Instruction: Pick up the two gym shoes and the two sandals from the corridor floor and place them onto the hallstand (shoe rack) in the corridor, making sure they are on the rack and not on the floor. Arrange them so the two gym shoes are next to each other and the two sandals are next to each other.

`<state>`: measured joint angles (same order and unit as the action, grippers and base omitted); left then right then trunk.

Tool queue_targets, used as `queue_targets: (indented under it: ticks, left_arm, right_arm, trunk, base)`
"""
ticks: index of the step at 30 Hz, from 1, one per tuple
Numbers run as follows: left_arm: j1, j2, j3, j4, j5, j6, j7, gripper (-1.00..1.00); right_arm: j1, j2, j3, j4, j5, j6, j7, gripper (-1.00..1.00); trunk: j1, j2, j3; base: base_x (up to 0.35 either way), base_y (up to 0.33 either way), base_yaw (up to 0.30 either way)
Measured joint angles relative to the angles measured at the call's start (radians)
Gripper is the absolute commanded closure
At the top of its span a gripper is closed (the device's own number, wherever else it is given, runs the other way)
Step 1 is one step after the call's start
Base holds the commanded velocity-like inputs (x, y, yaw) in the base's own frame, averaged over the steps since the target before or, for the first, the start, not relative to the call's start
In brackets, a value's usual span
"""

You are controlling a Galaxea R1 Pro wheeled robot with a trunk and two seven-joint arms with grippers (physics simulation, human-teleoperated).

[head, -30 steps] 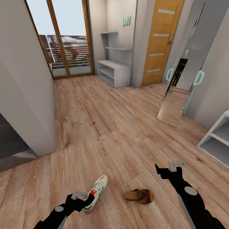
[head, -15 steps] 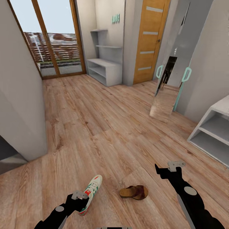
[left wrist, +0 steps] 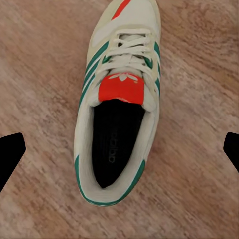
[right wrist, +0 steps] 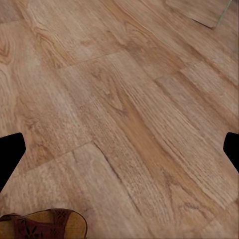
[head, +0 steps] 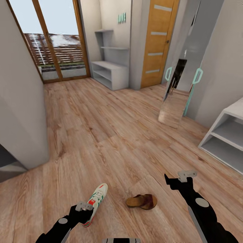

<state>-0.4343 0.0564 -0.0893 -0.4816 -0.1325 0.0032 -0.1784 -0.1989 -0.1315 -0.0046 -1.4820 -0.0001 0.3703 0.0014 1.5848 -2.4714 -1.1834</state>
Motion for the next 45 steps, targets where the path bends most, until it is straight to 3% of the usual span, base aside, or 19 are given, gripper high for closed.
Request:
queue_targets:
  ticks: [4, 18, 23, 24, 28, 45]
  left_arm:
    - [0.0, 0.001, 0.0, 0.0, 0.0, -0.001, 0.001, -1.0]
    - [0.0, 0.005, 0.001, -0.008, -0.001, -0.002, 0.019, -1.0]
    - [-0.001, 0.003, 0.0, -0.013, -0.003, -0.002, 0.065, -1.0]
    - [-0.001, 0.004, 0.0, -0.015, -0.02, -0.002, 0.106, -1.0]
    - [-0.002, 0.005, 0.001, -0.016, -0.053, -0.001, 0.128, -1.0]
    - [-0.007, 0.013, 0.004, -0.016, -0.067, 0.0, 0.134, -1.0]
  right_arm:
    - [0.0, 0.001, 0.001, 0.0, 0.0, 0.0, 0.0, -1.0]
    - [0.0, 0.003, 0.001, 0.0, 0.001, 0.0, -0.001, -1.0]
    - [0.0, 0.003, 0.001, 0.0, 0.001, 0.0, 0.0, -1.0]
    - [0.0, 0.003, 0.001, 0.001, 0.001, 0.0, -0.001, -1.0]
    - [0.0, 0.003, 0.001, 0.002, 0.001, 0.0, 0.0, -1.0]
    - [0.0, 0.003, 0.002, 0.005, 0.004, 0.0, -0.003, -1.0]
  trunk:
    - [0.015, -0.028, -0.013]
    - [0.022, -0.031, -0.067]
    - [0.022, -0.032, -0.067]
    - [0.022, -0.032, -0.067]
    - [0.022, -0.032, -0.067]
    - [0.022, -0.032, -0.067]
  base:
    - [0.0, 0.0, -0.236]
    - [0.0, 0.0, -0.286]
    - [0.0, 0.0, -0.292]
    - [0.0, 0.0, -0.274]
    - [0.0, 0.0, -0.172]
    - [0.0, 0.0, -0.015]
